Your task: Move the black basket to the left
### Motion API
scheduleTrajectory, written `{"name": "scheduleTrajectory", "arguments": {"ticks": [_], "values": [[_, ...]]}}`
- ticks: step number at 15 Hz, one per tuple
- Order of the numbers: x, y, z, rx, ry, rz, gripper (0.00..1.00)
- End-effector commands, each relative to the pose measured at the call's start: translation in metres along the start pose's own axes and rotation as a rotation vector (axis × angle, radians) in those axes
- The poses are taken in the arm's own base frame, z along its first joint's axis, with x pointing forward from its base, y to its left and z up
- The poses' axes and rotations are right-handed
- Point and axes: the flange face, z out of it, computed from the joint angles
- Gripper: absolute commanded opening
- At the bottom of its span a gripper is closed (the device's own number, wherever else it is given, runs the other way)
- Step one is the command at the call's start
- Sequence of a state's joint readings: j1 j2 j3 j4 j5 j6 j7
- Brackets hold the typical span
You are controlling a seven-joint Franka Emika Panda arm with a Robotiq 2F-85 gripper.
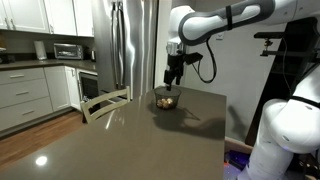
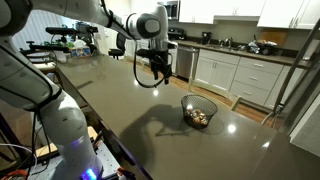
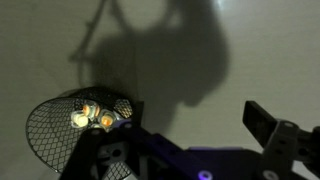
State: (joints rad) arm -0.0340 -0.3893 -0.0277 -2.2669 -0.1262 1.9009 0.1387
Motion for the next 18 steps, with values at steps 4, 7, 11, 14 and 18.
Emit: {"name": "scheduleTrajectory", "arguments": {"ticks": [4,7,11,14,18], "values": [[0.039,0.029,0.014,0.052,-0.093,-0.034,1.0],[0.05,0.031,0.027,0.042,-0.075,-0.005,1.0],[0.067,0.031,0.044,0.035,-0.005,0.049,1.0],[0.08,0.038,0.061,0.037,0.03,0.092,1.0],[0.091,0.051,0.088,0.041,0.027,0.152,1.0]]}}
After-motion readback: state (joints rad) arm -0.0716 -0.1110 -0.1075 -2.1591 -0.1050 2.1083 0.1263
